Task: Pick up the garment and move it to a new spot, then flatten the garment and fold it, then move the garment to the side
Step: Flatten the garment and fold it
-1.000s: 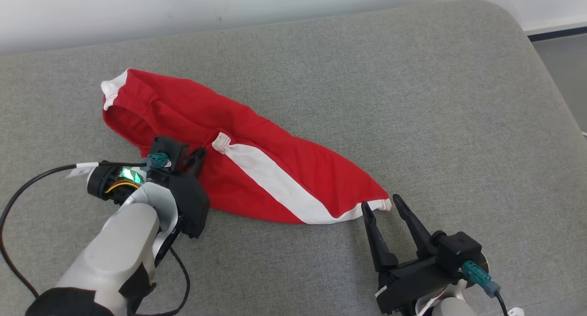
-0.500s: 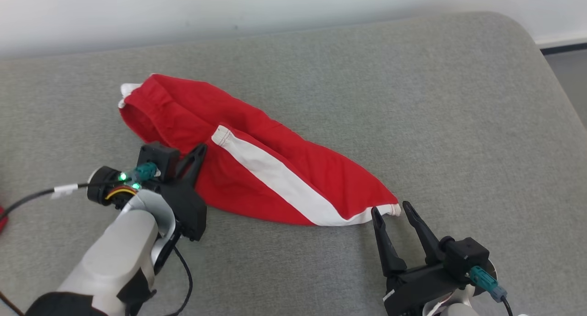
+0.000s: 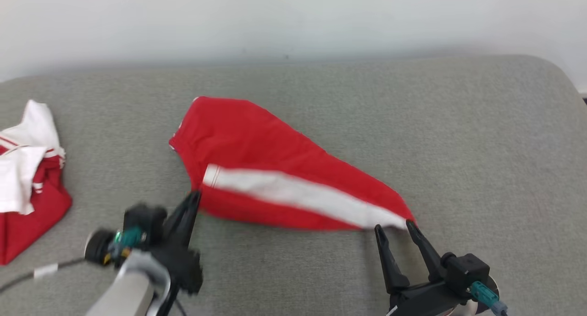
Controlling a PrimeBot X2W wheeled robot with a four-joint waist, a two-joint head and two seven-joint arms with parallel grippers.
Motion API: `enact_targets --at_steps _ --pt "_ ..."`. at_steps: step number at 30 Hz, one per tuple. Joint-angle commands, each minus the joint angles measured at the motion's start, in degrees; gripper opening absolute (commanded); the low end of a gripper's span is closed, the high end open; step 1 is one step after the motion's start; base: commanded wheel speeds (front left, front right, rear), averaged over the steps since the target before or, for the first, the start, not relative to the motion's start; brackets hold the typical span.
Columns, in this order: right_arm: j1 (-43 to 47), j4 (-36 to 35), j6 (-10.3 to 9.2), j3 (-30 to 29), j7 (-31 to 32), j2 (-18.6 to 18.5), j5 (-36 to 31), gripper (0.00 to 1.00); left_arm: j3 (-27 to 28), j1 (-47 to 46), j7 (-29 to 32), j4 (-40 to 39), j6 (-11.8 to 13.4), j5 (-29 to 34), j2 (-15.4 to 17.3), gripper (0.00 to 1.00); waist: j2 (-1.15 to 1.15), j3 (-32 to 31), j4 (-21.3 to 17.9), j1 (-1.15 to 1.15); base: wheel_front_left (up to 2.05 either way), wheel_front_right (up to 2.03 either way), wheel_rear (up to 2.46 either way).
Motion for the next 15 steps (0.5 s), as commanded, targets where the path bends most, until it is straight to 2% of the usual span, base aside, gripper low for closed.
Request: enact_targets --at_steps 1,5,6,7,8,9,10,15 --pt "0.52 0.24 -0.1 0.16 0.01 0.13 -0.16 1.0 0.8 2.37 -0.16 -0.32 0.18 0.45 0.24 0.0 0.01 -1.35 1.4 0.01 0.0 0.0 0.0" --pt "0.42 0.44 -0.1 0.35 0.0 -0.01 0.06 1.0 3.31 7.54 -0.17 -0.11 -0.1 0.79 -0.39 0.0 0.01 -1.54 1.56 0.01 0.0 0.0 0.0" --pt "0.46 0.45 -0.1 0.39 0.01 -0.11 0.1 1.0 4.17 8.94 -0.17 0.06 0.05 0.94 -0.65 0.08 0.01 -1.59 1.55 0.01 0.0 0.0 0.0" --pt "0.52 0.44 -0.1 0.41 0.01 -0.17 0.13 1.0 5.05 10.13 -0.17 0.12 0.06 1.28 -0.97 0.26 0.01 -1.64 1.51 0.01 0.0 0.0 0.0" --pt "0.6 0.46 -0.1 0.36 0.0 -0.22 0.17 1.0 6.03 11.1 -0.18 0.2 0.34 1.52 -1.32 0.4 0.01 -1.73 1.39 0.01 0.0 0.0 0.0" --pt "0.73 0.48 -0.1 0.21 0.0 -0.29 0.14 1.0 7.16 11.99 -0.18 0.22 0.65 1.92 -1.76 0.67 0.01 -1.83 1.31 0.01 0.0 0.0 0.0" --pt "0.99 0.61 -0.1 -0.03 0.0 -0.42 0.15 1.0 9.11 14.03 -0.18 0.55 1.18 2.86 -2.46 1.0 0.01 -2.18 0.95 0.01 0.0 0.0 0.0" --pt "1.79 0.67 -0.1 -0.69 0.0 -0.38 -0.27 1.0 15.61 19.44 -0.18 -2.38 3.69 6.4 -4.31 1.0 0.01 -3.61 -0.01 0.01 0.0 0.0 0.0"
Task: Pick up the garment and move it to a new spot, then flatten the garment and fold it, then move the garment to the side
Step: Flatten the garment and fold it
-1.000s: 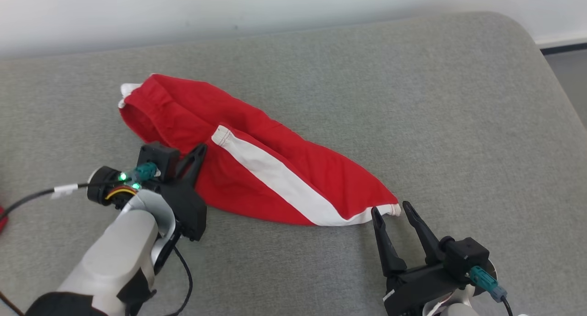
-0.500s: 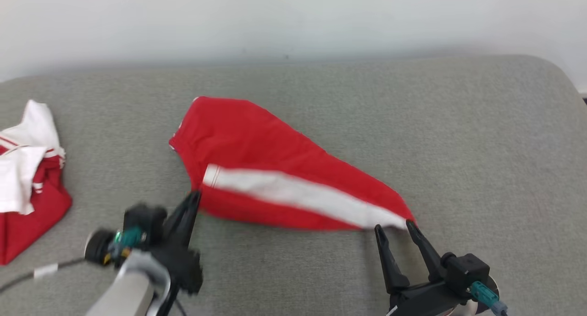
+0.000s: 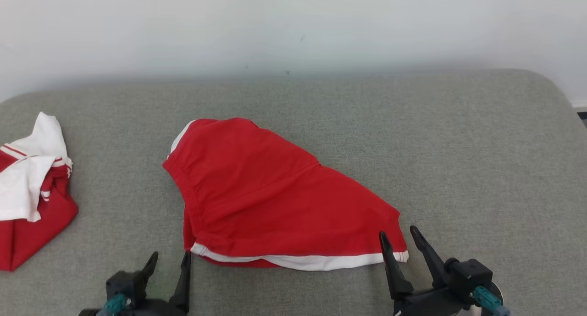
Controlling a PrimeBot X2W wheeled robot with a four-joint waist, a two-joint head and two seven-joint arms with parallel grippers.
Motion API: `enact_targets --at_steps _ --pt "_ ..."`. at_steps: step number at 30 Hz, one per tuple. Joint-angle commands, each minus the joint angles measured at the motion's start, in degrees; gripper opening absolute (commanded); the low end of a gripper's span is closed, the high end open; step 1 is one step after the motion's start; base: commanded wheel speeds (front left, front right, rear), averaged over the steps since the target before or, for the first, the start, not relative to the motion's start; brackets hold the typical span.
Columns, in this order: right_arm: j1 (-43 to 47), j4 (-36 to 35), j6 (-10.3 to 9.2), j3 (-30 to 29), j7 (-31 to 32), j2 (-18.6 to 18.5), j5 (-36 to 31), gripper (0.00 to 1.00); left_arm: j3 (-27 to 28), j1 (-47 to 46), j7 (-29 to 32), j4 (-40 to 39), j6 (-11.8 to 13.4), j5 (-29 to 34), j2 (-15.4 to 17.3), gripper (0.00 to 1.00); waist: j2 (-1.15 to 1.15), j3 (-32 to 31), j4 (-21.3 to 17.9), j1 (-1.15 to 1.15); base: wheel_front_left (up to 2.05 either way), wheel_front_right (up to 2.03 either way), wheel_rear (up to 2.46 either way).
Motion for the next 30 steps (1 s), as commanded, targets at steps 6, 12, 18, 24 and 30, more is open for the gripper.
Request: enact_targets --at_steps 6,12,18,24,30 --pt "2.27 0.12 -0.1 -0.71 0.0 0.02 -0.57 1.0 8.76 9.02 -0.18 -6.05 2.08 6.04 -3.03 1.0 0.0 -3.03 -1.12 0.0 0.0 0.0 0.0" --pt "3.94 -0.37 -0.1 -1.68 0.0 0.12 -1.27 1.0 14.55 14.52 -0.19 -11.17 1.1 12.06 -6.23 1.0 0.0 -4.5 -1.17 0.0 0.0 0.0 0.0" --pt "5.1 -1.14 -0.1 -3.17 0.0 0.22 -2.28 1.0 18.15 17.71 -0.19 -14.95 -0.01 16.55 -8.18 1.0 0.0 -5.68 -1.63 0.0 0.0 0.0 0.0" --pt "6.33 -1.33 -0.1 -2.9 -0.01 0.3 -3.0 1.0 21.46 20.61 -0.19 -17.0 -2.12 19.16 -9.84 1.0 0.0 -7.0 -3.03 0.0 0.0 0.0 0.0" --pt "7.22 -1.37 -0.1 -3.23 0.0 -0.18 -3.35 1.0 23.52 21.66 -0.19 -18.06 -3.39 21.27 -10.83 1.0 0.0 -7.8 -3.43 0.0 0.0 0.0 0.0"
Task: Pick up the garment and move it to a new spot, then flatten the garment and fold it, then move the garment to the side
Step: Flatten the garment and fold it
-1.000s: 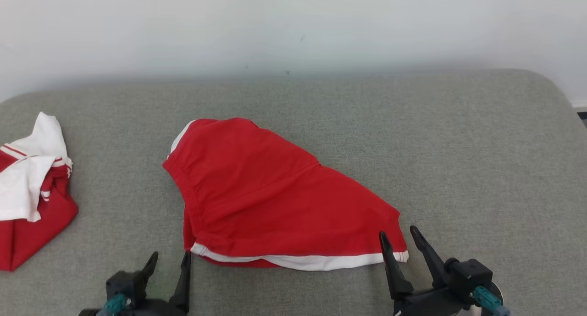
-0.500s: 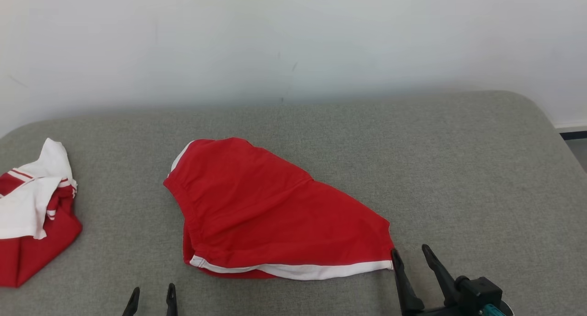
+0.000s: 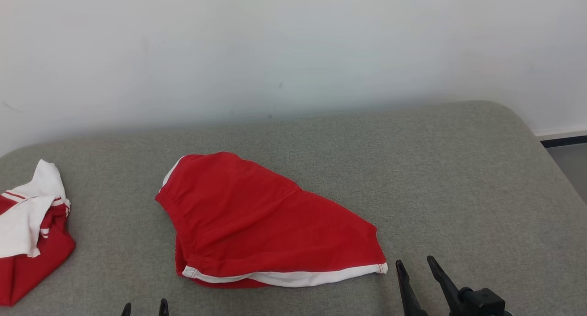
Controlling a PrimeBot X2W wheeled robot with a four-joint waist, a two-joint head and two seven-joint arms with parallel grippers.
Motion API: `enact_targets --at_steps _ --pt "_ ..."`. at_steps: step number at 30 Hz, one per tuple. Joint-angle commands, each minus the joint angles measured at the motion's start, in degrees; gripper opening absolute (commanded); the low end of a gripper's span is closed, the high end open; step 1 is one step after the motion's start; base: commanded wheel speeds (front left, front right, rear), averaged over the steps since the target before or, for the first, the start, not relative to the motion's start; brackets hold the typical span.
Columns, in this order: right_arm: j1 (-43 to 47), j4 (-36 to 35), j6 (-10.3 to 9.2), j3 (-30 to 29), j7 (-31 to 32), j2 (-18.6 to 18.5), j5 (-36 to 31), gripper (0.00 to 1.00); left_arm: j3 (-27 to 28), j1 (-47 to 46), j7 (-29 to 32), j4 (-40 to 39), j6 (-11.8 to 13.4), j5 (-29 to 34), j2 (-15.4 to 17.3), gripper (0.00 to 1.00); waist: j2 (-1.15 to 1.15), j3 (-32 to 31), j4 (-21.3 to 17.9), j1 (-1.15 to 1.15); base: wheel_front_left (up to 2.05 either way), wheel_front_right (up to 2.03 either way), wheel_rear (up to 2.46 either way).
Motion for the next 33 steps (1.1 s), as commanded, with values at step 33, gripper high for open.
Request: enact_targets --at_steps 33 --pt "-5.89 -0.81 -0.11 1.94 -0.01 -1.81 1.57 1.0 -11.5 -14.73 -0.19 5.61 -2.77 -7.69 5.61 1.0 0.0 12.55 0.34 0.0 0.0 0.0 0.0"
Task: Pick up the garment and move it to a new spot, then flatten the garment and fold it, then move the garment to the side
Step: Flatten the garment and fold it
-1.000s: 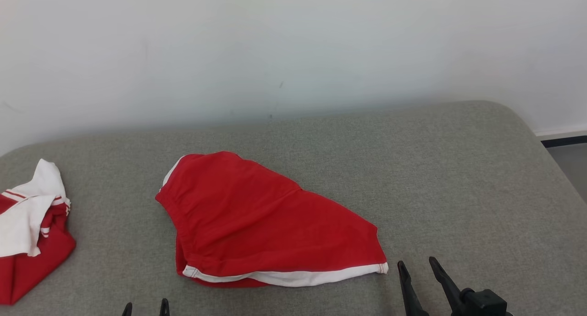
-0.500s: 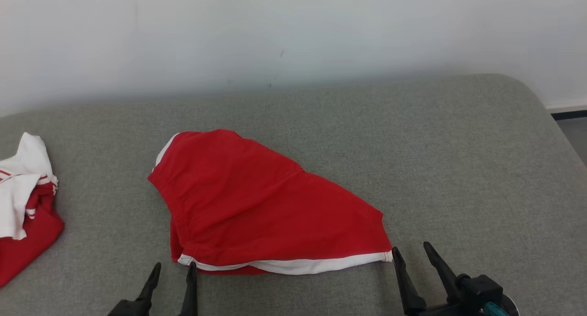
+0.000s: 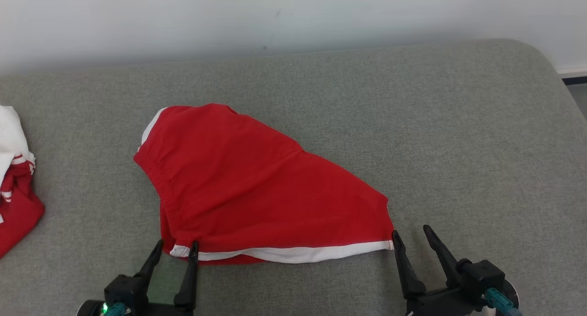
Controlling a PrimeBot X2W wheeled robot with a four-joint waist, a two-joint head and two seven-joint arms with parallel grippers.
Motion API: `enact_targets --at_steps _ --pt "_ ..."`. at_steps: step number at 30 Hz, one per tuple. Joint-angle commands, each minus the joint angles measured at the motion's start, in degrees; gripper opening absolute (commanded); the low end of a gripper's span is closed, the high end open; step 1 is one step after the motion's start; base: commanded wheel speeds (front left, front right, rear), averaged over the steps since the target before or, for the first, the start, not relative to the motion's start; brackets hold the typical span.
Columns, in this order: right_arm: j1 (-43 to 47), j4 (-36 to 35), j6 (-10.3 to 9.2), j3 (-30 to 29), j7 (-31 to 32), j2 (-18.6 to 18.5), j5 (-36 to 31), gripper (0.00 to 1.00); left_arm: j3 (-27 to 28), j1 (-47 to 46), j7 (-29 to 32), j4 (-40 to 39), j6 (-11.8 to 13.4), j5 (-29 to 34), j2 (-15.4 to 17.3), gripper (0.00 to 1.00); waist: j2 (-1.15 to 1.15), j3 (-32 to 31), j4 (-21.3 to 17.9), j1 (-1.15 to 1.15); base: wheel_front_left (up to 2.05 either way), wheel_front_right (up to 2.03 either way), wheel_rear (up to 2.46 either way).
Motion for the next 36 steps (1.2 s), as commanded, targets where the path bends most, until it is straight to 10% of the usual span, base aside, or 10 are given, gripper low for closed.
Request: enact_targets --at_steps 1,25,33,36 --pt "-0.68 -0.22 -0.11 0.11 -0.01 0.17 0.35 1.0 -0.77 -0.71 -0.19 -0.13 0.07 -1.17 0.44 1.0 -0.01 0.47 0.19 -0.01 0.0 0.0 0.0" --pt "-1.44 0.07 -0.11 0.31 -0.01 0.59 0.79 1.0 -8.57 2.5 -0.19 -4.3 0.07 -10.41 5.95 1.0 -0.01 1.34 1.04 -0.01 0.0 0.0 0.0" --pt "-1.55 -0.2 -0.11 0.27 -0.01 0.82 0.89 1.0 -11.65 0.76 -0.19 -3.6 0.07 -11.12 7.55 0.49 -0.01 1.73 1.11 -0.01 0.0 0.0 0.0" --pt "-1.82 -0.13 -0.11 0.28 -0.01 0.84 0.92 1.0 -11.58 0.08 -0.19 -3.11 0.07 -10.82 7.78 0.0 -0.01 1.89 1.08 -0.01 0.0 0.0 0.0"
